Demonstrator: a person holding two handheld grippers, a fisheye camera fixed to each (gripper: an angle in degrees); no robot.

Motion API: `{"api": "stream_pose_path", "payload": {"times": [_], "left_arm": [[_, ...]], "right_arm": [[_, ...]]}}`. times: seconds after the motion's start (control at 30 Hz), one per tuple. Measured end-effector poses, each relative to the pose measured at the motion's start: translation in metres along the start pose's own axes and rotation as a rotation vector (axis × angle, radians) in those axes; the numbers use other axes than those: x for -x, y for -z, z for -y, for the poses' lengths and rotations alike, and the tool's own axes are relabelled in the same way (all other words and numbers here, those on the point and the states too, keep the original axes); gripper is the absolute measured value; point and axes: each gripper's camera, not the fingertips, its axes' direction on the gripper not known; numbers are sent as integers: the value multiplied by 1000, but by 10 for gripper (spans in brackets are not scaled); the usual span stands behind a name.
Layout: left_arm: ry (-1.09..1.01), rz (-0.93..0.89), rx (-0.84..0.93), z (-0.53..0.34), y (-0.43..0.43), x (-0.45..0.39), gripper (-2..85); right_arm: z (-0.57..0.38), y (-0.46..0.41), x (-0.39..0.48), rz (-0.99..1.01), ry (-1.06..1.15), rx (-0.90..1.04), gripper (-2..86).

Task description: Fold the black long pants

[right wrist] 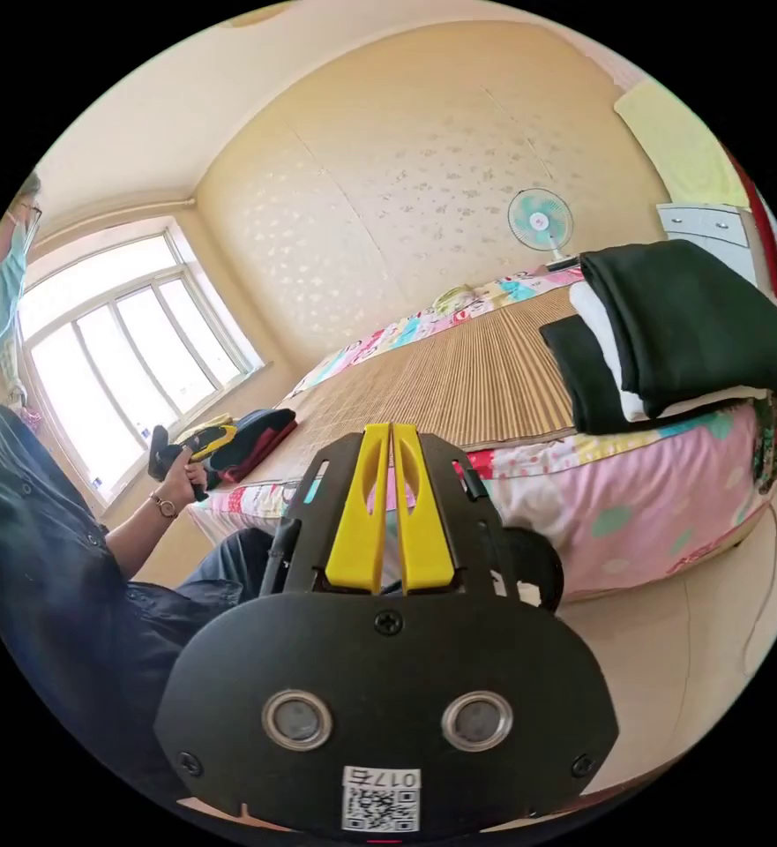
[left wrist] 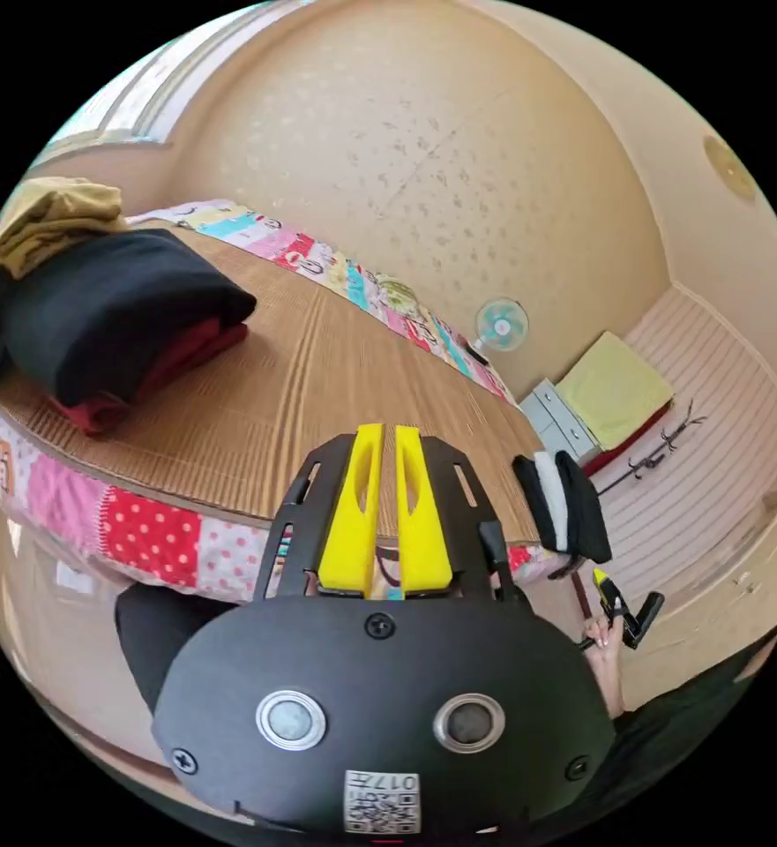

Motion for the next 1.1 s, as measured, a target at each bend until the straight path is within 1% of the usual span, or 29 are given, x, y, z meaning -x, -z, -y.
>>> {"api": "stream_pose_path", "payload": {"times": [0.07,0.1,0.13,0.17,0.2,0.23,0.27,0.3,0.33,0.37,0.4,0.47,0.5,0.53,0.57,0.6,0.63,0.7,0.73,0.77,0.8,0.87,0.9,0.97,1.0,1.07,1.1], "left_arm": [[49,189,-117,38,59,43,60],[76,224,-142,44,71,55,66],[149,274,-196,55,95,84,76],[228,294,-251,60,116,114,84],[272,300,-273,62,124,129,88],[359,306,-298,64,137,158,101],[446,285,-296,66,143,187,121],[487,260,-287,67,144,202,128],[564,184,-274,67,141,228,142],[617,61,-272,68,134,249,147],[640,-7,-275,68,130,258,149],[775,-260,-314,66,118,277,150],[796,-284,-328,67,118,275,146],[807,-257,-327,74,125,263,127],[768,-220,-330,88,136,241,99],[734,-210,-339,97,142,227,91],[677,-230,-355,115,149,199,77],[611,-376,-386,141,146,159,67],[546,-479,-371,163,136,129,66],[447,-510,-333,186,125,88,65],[384,-494,-312,196,121,63,65],[92,-385,-216,220,102,-53,65],[30,-366,-197,219,95,-82,65],[-153,-319,-131,192,60,-181,67],[-190,-318,-100,182,48,-203,67],[-312,-333,45,132,1,-273,70],[-338,-343,78,116,-9,-288,71]], "right_arm": [[8,-13,11,30,-6,22,2],[12,-18,19,51,-5,22,2],[14,-21,25,62,-9,17,2],[14,-22,27,64,-13,14,2],[15,-23,31,62,-18,11,2],[14,-23,33,56,-23,12,3],[13,-23,34,51,-25,14,3],[10,-22,35,36,-31,16,3],[6,-21,34,18,-43,18,3],[4,-21,33,11,-52,18,3],[0,-20,30,3,-71,21,3],[-5,-19,25,11,-102,22,3],[-9,-17,22,24,-118,16,3],[-13,-14,21,33,-122,5,3],[-15,-14,21,32,-123,1,3],[-19,-12,20,23,-126,-2,3],[-23,-12,20,12,-129,-1,3],[-29,-12,18,7,-136,0,3],[-35,-11,16,8,-150,-8,3],[-38,-10,15,11,-157,-14,3],[-44,-9,14,18,-166,-23,3],[-51,-6,13,9,-168,-23,3],[-56,-3,12,-21,-168,-19,3],[-63,1,10,-80,-174,-13,3],[-68,4,7,-108,-182,-15,4],[-76,8,1,-119,-200,-25,4],[-82,9,-3,-115,-211,-32,4]]}}
